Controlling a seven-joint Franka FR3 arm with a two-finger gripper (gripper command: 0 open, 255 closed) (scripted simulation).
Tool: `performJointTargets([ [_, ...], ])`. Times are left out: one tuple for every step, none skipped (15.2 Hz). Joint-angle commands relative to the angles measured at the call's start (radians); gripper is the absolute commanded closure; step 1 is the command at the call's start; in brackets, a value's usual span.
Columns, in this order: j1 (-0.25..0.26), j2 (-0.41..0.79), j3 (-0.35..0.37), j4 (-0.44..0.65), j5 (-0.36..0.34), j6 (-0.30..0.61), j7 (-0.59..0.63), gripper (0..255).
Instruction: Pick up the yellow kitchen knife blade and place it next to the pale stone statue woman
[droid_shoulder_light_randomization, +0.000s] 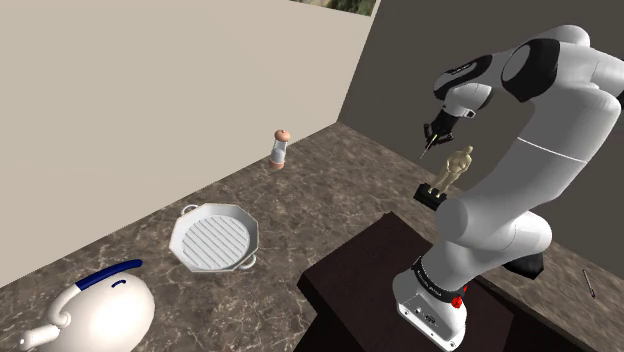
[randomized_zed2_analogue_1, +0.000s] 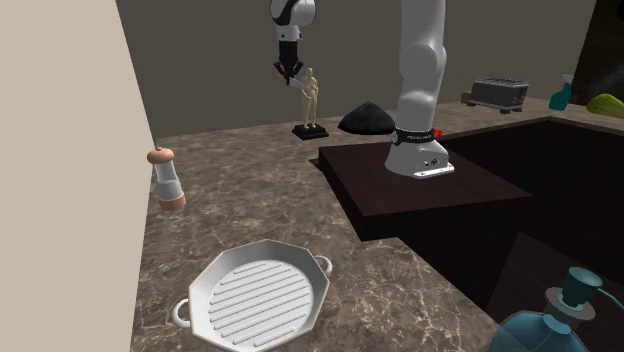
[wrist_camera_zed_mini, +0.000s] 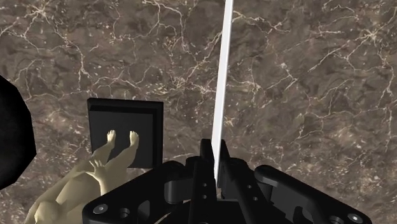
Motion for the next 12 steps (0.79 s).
performJointTargets([
  [0.000, 0.013, 0.002, -0.012, 0.005, 0.025, -0.002, 255],
  [-0.001, 0.020, 0.002, -0.018, 0.008, 0.037, -0.003, 255],
  [-0.001, 0.026, 0.003, -0.023, 0.011, 0.049, -0.005, 255],
  [-0.002, 0.033, 0.004, -0.029, 0.013, 0.061, -0.007, 255],
  [-0.003, 0.040, 0.005, -0.034, 0.016, 0.073, -0.009, 255],
  [-0.004, 0.048, 0.006, -0.039, 0.019, 0.084, -0.011, 255],
  [-0.004, 0.055, 0.007, -0.043, 0.023, 0.096, -0.013, 255],
  [-0.005, 0.063, 0.008, -0.048, 0.026, 0.108, -0.015, 255],
  [-0.006, 0.070, 0.009, -0.052, 0.029, 0.120, -0.017, 255],
  [-0.007, 0.078, 0.010, -0.056, 0.032, 0.131, -0.019, 255],
  [-0.008, 0.086, 0.011, -0.060, 0.036, 0.143, -0.022, 255],
  [-0.009, 0.094, 0.012, -0.064, 0.040, 0.154, -0.024, 255],
])
